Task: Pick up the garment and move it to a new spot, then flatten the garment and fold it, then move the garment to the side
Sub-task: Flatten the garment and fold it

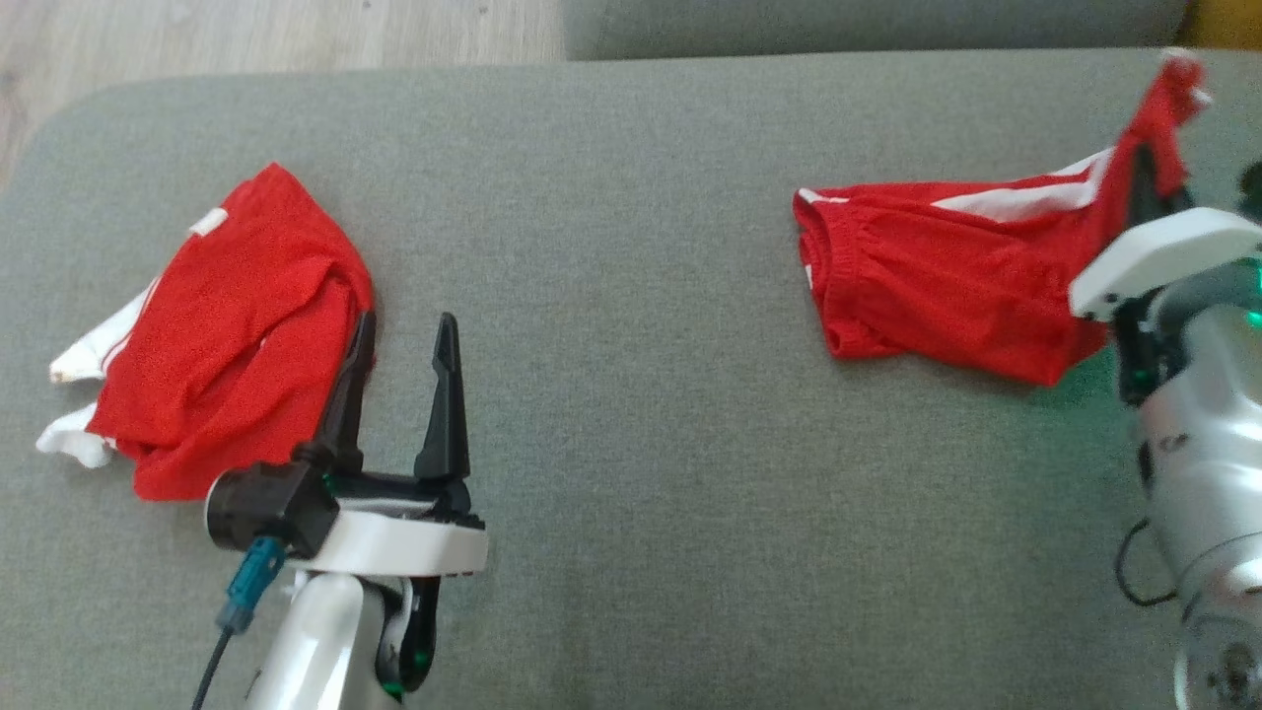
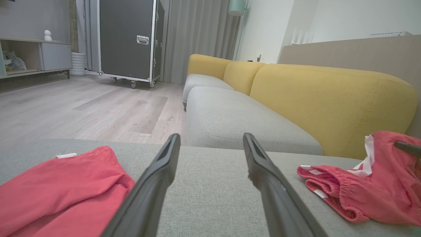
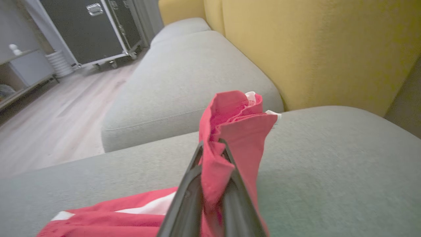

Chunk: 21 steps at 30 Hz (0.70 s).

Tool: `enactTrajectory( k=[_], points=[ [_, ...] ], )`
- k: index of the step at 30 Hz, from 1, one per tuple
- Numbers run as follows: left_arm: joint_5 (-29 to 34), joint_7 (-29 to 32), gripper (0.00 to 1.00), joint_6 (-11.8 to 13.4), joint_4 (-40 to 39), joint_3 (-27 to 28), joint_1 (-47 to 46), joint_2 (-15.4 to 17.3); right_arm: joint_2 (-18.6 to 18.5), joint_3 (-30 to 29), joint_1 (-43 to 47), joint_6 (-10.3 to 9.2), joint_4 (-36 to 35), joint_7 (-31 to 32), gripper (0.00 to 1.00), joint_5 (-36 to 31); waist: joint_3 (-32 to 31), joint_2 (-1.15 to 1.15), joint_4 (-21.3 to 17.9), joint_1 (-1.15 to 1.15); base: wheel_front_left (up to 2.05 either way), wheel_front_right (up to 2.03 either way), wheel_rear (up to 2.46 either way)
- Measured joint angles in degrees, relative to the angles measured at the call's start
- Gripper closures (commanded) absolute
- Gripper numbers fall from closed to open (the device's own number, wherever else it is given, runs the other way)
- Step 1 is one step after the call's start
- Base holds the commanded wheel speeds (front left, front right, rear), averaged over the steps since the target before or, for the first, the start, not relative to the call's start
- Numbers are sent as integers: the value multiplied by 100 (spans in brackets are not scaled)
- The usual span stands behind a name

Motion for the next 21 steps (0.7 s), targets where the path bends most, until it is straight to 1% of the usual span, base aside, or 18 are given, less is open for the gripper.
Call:
enactTrajectory(
  k=[8,15,18,21],
  points=[
    [55,0,0,-5,37,109,202,3,360,1199,470,0,-587,-45,100,864,-302,0,1,0,0,0,0],
    [55,0,0,-1,75,135,417,5,414,2415,953,0,-1159,-33,100,1702,-463,0,64,0,0,0,0],
    [55,0,0,-3,90,136,470,7,412,2784,1085,0,-1245,-15,100,2029,-482,0,128,0,0,0,0],
    [55,0,0,-4,92,137,473,8,409,3161,1147,0,-1238,-14,100,2207,-490,0,199,0,0,0,0]
  ],
)
